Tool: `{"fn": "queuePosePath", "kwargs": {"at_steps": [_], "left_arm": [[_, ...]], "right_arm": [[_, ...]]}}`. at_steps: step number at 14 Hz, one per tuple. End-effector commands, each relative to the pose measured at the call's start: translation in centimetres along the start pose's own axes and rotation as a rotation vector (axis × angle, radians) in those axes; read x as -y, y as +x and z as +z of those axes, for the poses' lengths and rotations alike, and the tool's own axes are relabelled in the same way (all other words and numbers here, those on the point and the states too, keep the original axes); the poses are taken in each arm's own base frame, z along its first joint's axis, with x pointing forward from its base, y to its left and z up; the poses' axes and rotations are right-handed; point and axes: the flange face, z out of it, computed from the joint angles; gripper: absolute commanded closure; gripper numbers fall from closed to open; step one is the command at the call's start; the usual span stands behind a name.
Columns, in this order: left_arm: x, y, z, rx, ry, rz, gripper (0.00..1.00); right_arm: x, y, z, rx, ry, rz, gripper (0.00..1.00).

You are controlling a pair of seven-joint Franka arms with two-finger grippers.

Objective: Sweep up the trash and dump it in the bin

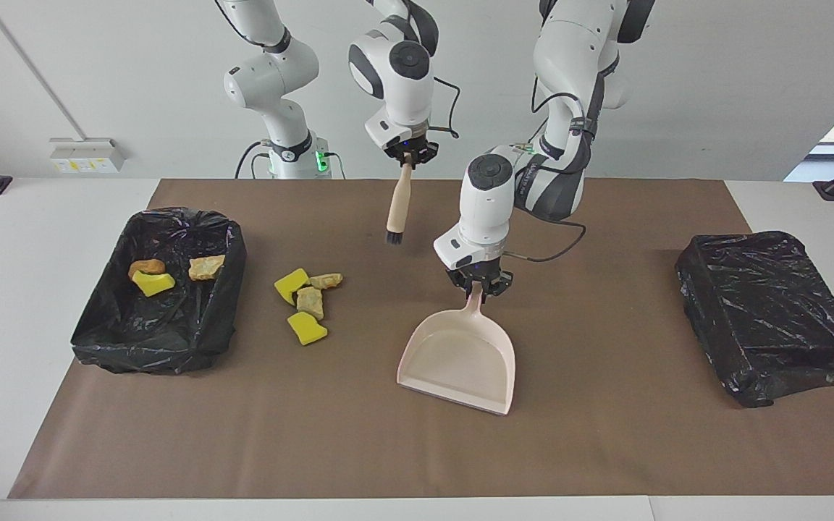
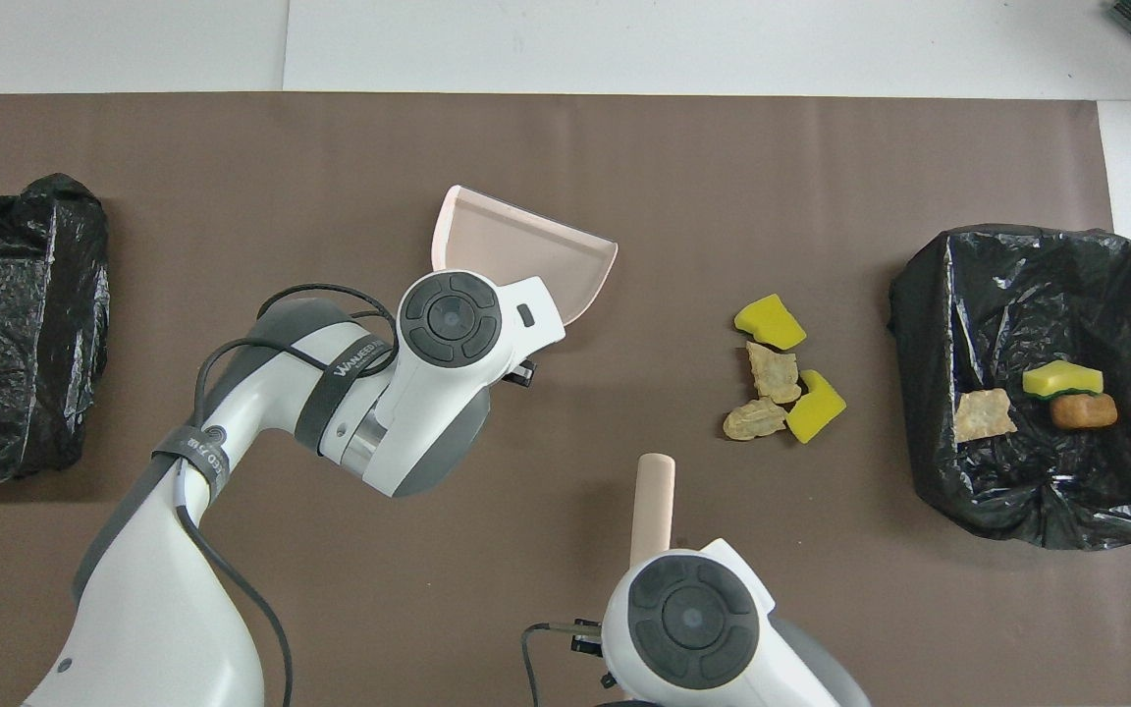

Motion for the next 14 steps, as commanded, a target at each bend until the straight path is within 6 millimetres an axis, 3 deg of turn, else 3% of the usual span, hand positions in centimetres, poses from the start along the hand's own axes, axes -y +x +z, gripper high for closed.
{"fn": "queuePosePath", "kwargs": {"at_steps": [1, 2, 7, 8, 11, 14], "left_arm": [[2.1, -0.6, -3.5, 0.03, 0.029, 0.134, 0.94], [4.1, -1.0, -4.2, 0.061, 0.028, 0.224, 0.95], [4.3, -3.0, -4.9, 0.198, 0.008, 0.521, 1.0], [4.1, -3.3, -4.9, 0.209, 0.004, 0.555, 1.0], [3.0, -4.9, -5.0, 0.241, 0.007, 0.636, 1.0], [-0.3, -6.5, -5.0, 0.231, 0.011, 0.719, 1.0]], "right_arm": [[-3.3, 3.3, -1.2, -0.038, -0.099, -0.033, 1.0], [-4.8, 4.7, -1.2, -0.045, -0.14, -0.065, 1.0], [-14.2, 12.8, -0.6, -0.071, -0.347, -0.175, 1.0], [-15.2, 14.6, 0.5, -0.057, -0.377, -0.188, 1.0], [-15.6, 17.2, 2.9, -0.061, -0.47, -0.279, 1.0], [-15.2, 18.5, 4.4, -0.056, -0.424, -0.305, 1.0]]}}
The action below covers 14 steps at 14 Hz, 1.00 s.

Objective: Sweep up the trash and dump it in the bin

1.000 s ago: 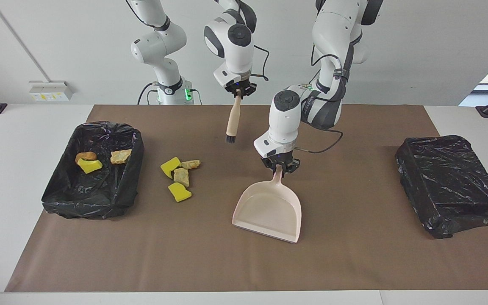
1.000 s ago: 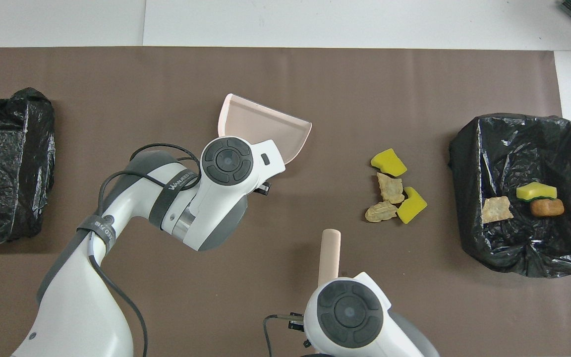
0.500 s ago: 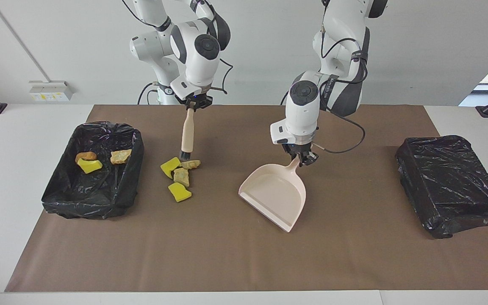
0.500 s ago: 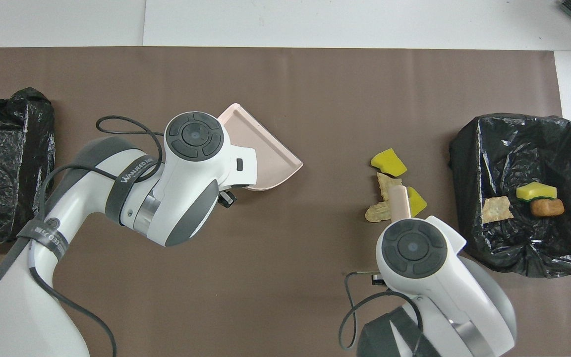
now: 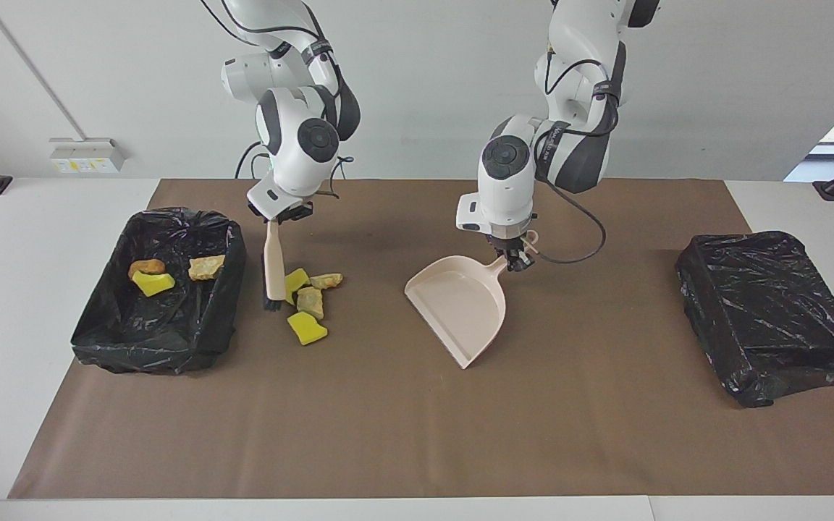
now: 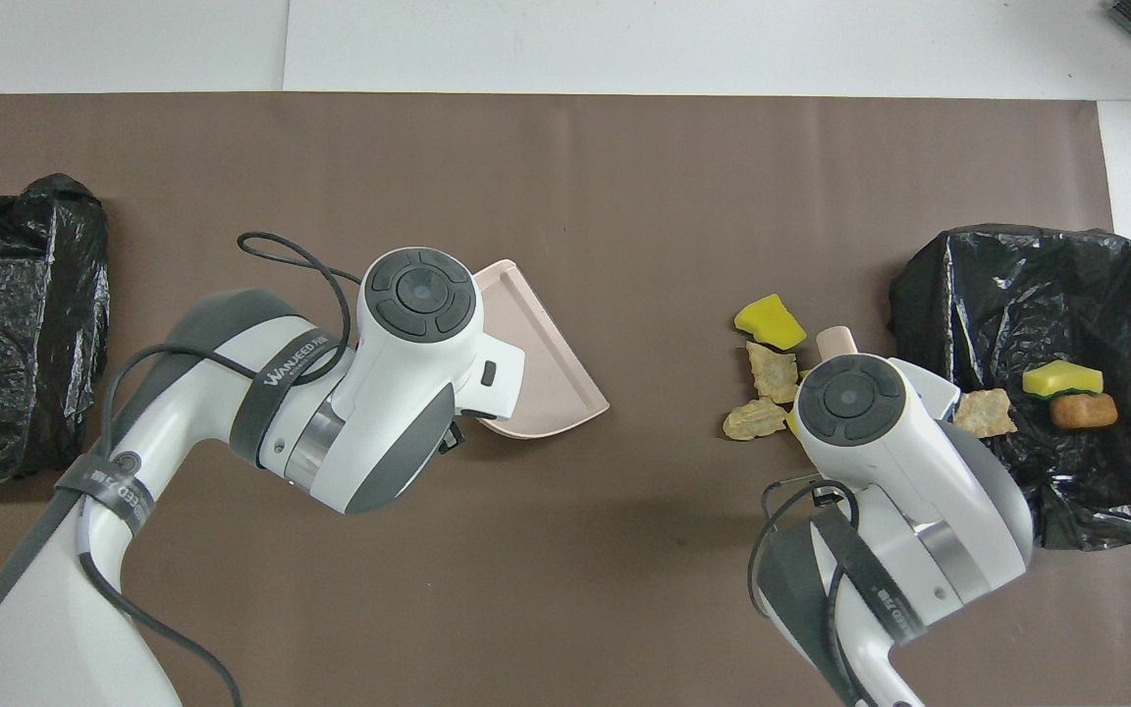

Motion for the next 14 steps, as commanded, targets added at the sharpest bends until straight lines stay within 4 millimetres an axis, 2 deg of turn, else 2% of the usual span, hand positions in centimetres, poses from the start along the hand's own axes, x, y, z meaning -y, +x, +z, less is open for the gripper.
{"fn": "queuePosePath", "kwargs": {"at_steps": [1, 2, 4, 6, 8, 10, 11, 12, 14], "left_arm": [[-4.1, -0.2, -0.6, 0.005, 0.04, 0.088, 1.0], [-5.3, 0.1, -0.3, 0.005, 0.044, 0.11, 1.0], [-6.1, 0.5, 0.8, 0.018, 0.084, 0.144, 1.0], [-6.4, -0.1, 2.6, 0.067, 0.116, 0.173, 1.0], [-6.4, -0.6, 2.9, 0.075, 0.114, 0.173, 1.0], [-6.5, -0.7, 2.9, 0.08, 0.118, 0.183, 1.0], [-6.6, -1.0, 3.5, 0.091, 0.112, 0.185, 1.0], [-6.9, -1.4, 3.4, 0.095, 0.113, 0.188, 1.0], [-7.2, -1.8, 3.7, 0.098, 0.111, 0.191, 1.0]], "right_arm": [[0.8, 1.1, 0.5, -0.007, 0.077, -0.028, 1.0], [1.5, 1.2, 0.5, 0.007, 0.139, -0.035, 1.0], [3.0, 1.3, 0.0, 0.012, 0.283, -0.041, 1.0], [4.1, 1.5, -0.5, 0.008, 0.375, -0.051, 1.0], [4.8, 1.9, -1.1, 0.022, 0.512, -0.048, 1.0], [4.7, 1.7, -2.5, 0.047, 0.549, -0.055, 1.0], [3.3, 1.5, -3.6, 0.061, 0.542, -0.056, 1.0], [0.8, 1.5, -4.4, 0.077, 0.511, -0.047, 1.0], [-3.4, 1.8, -6.6, 0.063, 0.354, -0.051, 1.0]]}}
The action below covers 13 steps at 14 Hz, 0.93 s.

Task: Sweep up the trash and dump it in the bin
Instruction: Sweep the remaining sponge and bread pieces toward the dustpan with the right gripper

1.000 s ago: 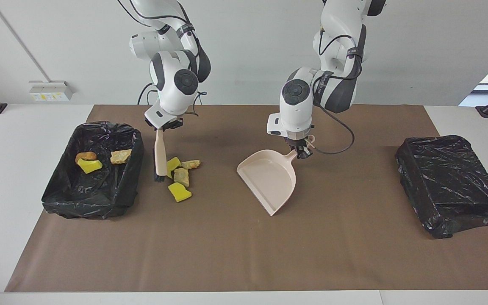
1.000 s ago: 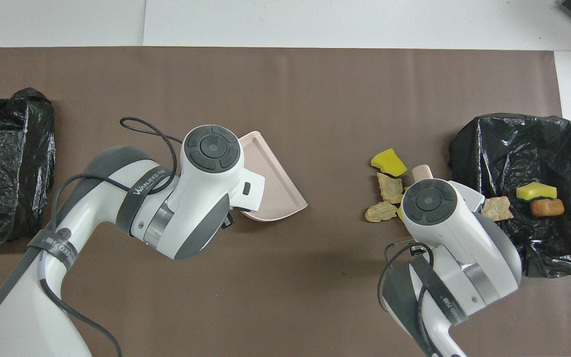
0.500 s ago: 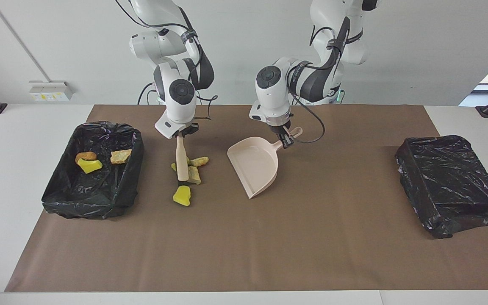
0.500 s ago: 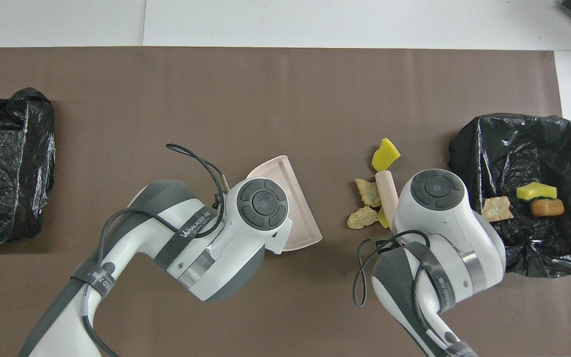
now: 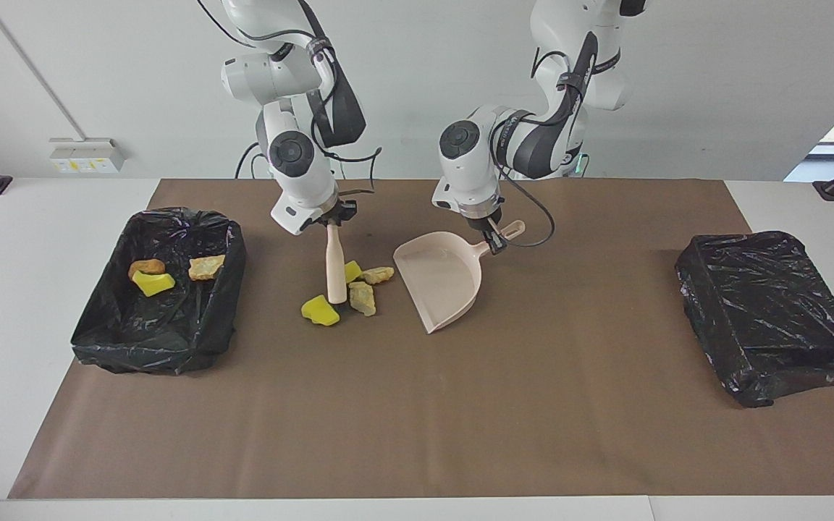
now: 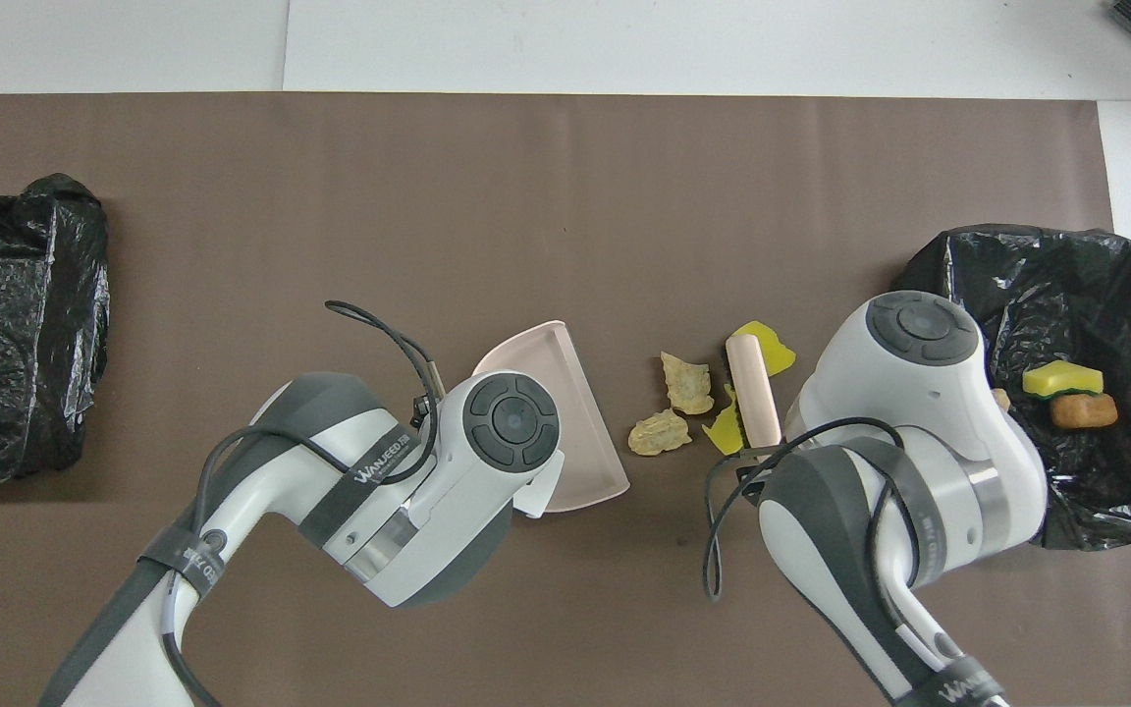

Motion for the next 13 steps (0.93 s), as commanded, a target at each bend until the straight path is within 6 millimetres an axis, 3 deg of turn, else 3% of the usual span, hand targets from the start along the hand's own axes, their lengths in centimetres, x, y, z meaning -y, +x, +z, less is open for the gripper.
{"fn": "queuePosePath", "kwargs": {"at_steps": [1, 5, 8, 10, 13], "left_arm": [[-1.2, -1.5, 0.6, 0.017, 0.023, 0.032, 1.0], [-1.4, -1.4, 0.6, 0.018, 0.023, 0.035, 1.0], [-1.4, -1.4, 0.7, 0.017, 0.023, 0.034, 1.0], [-1.4, -1.4, 0.7, 0.017, 0.023, 0.032, 1.0], [-1.3, -1.4, 0.7, 0.012, 0.023, 0.03, 1.0]], "right_arm": [[-3.4, 0.3, -3.8, -0.023, -0.164, -0.047, 1.0], [-6.4, 1.9, -4.1, -0.094, -0.277, -0.161, 1.0], [-5.7, 3.2, -3.0, -0.107, -0.296, -0.186, 1.0], [-7.0, 4.2, -2.6, -0.114, -0.389, -0.199, 1.0], [-8.5, 5.1, 0.0, -0.104, -0.375, -0.141, 1.0]]}}
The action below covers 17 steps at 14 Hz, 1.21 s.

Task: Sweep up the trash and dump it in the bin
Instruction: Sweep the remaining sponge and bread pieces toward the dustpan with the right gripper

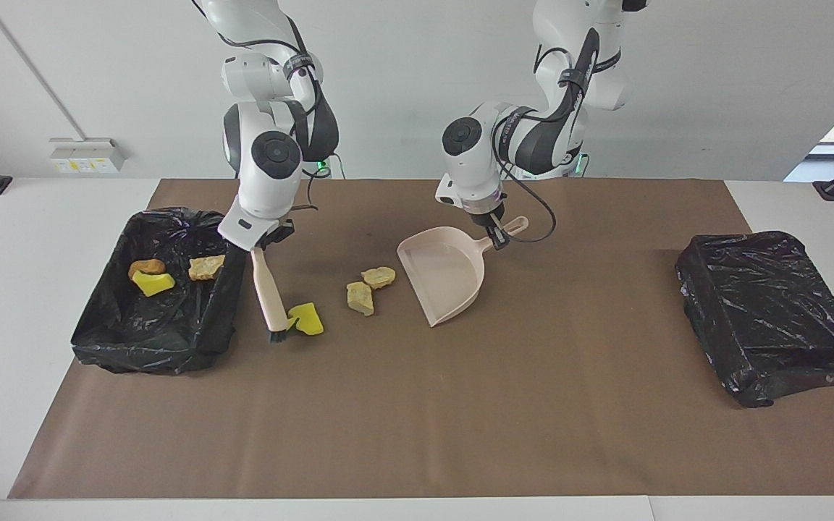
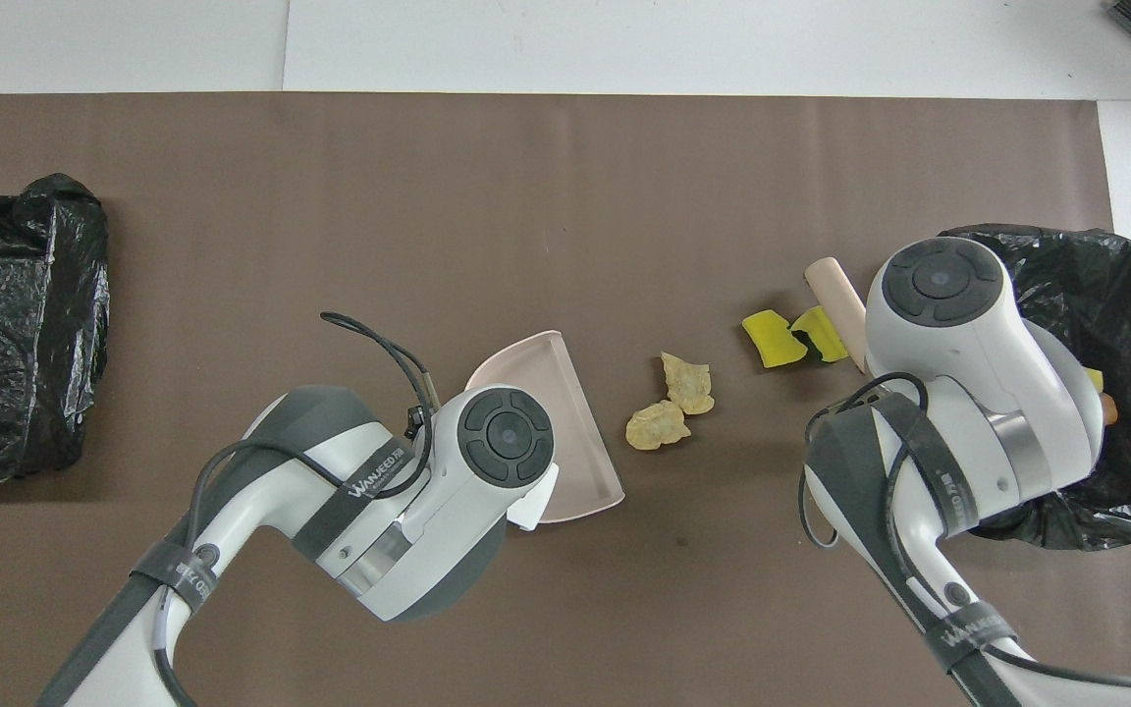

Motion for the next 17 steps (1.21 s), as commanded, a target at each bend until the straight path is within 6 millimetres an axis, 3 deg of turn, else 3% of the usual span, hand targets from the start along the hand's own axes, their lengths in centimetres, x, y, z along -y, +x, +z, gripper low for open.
{"fn": "queuePosePath", "kwargs": {"at_steps": [1, 4, 6, 8, 12, 14, 17], "left_arm": [[-0.7, -0.8, 0.4, 0.004, 0.022, 0.022, 1.0], [-0.7, -0.8, 0.4, 0.003, 0.023, 0.022, 1.0], [-0.7, -0.7, 0.4, 0.0, 0.025, 0.022, 1.0], [-0.7, -0.7, 0.4, -0.001, 0.025, 0.022, 1.0], [-0.6, -0.8, 0.4, -0.001, 0.025, 0.021, 1.0], [-0.5, -0.8, 0.4, -0.001, 0.024, 0.019, 1.0], [-0.5, -0.8, 0.4, -0.001, 0.024, 0.018, 1.0]], "right_arm": [[-0.2, 0.3, 2.7, -0.003, -0.012, 0.052, 1.0], [0.3, 0.9, 3.5, -0.005, 0.028, 0.084, 1.0], [2.0, 0.8, 3.3, 0.006, 0.144, 0.092, 1.0], [5.3, 0.7, 2.1, 0.003, 0.238, 0.029, 1.0], [9.8, 0.7, 0.3, 0.003, 0.509, 0.035, 1.0], [10.9, 0.5, -1.7, 0.026, 0.561, 0.032, 1.0], [7.8, -0.8, -4.2, 0.036, 0.459, 0.035, 1.0]]}}
